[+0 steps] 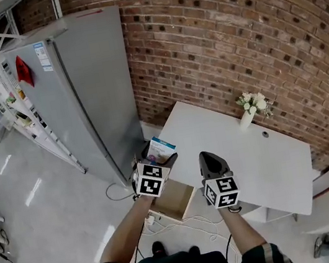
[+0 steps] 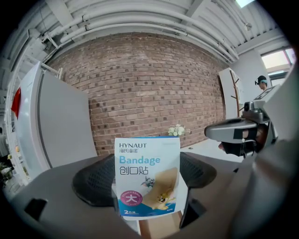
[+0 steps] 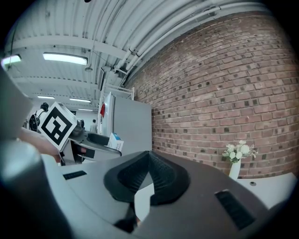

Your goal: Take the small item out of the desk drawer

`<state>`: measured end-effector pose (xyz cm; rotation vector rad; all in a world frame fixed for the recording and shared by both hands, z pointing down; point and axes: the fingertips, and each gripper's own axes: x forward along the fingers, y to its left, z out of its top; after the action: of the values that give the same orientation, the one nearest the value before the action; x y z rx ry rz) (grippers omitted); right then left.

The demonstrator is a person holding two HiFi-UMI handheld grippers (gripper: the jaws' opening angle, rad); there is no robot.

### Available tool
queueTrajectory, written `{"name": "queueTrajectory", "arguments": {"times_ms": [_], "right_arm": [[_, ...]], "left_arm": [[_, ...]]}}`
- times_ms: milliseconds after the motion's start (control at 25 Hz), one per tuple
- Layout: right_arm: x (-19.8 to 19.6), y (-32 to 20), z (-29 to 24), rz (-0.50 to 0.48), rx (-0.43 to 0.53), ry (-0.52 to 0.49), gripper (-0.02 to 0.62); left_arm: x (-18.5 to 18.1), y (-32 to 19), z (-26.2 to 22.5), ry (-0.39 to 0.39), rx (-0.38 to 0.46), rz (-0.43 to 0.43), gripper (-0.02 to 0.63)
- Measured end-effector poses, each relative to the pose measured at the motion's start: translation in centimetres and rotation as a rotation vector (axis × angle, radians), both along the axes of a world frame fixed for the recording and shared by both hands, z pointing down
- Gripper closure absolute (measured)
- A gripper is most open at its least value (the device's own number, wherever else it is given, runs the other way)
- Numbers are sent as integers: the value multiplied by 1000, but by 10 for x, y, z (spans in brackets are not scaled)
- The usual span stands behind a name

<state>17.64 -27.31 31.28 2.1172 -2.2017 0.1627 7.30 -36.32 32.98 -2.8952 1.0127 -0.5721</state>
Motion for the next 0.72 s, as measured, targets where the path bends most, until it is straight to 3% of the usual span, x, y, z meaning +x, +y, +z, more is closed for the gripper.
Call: {"name": "queueTrajectory", "arguments": {"times_ms": [720], "right_arm": [[-6,1,-3,-13,-8,13,572]], "left_arm": [[4,1,-7,25,-6,19,161]]}}
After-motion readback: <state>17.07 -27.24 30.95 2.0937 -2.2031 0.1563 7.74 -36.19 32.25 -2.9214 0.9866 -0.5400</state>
